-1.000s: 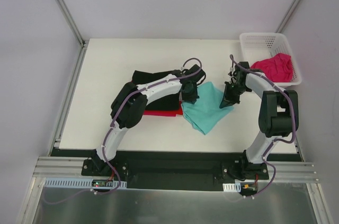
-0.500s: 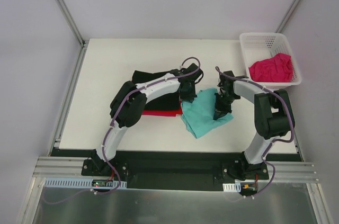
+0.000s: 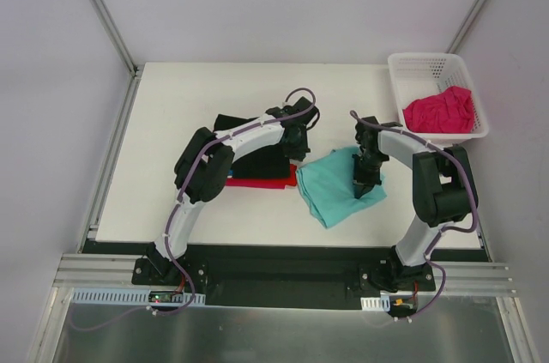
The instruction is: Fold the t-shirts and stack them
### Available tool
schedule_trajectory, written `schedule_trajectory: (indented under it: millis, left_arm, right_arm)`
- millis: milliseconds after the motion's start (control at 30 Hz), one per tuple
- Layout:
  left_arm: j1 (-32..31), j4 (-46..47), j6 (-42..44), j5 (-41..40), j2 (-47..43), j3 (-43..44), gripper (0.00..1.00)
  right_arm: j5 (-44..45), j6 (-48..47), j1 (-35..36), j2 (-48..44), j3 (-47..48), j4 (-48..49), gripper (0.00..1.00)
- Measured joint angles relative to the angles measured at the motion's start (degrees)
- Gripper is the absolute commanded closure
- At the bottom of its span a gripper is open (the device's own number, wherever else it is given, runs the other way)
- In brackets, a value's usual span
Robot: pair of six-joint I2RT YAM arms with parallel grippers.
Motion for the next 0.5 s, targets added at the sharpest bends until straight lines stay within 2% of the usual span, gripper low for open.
schedule_trajectory:
  millis: [300, 500]
  left_arm:
    - [0.0, 1.0, 0.9, 0.0, -0.2, -0.9, 1.0]
    - [0.0, 1.3, 0.9, 0.0, -3.3, -5.1, 1.0]
  right_arm:
    - [2.1, -0.5, -4.1, 0.9, 1.4, -2.4, 0.99]
    - [2.6, -0.9, -4.9, -0.5, 7.2, -5.9, 0.99]
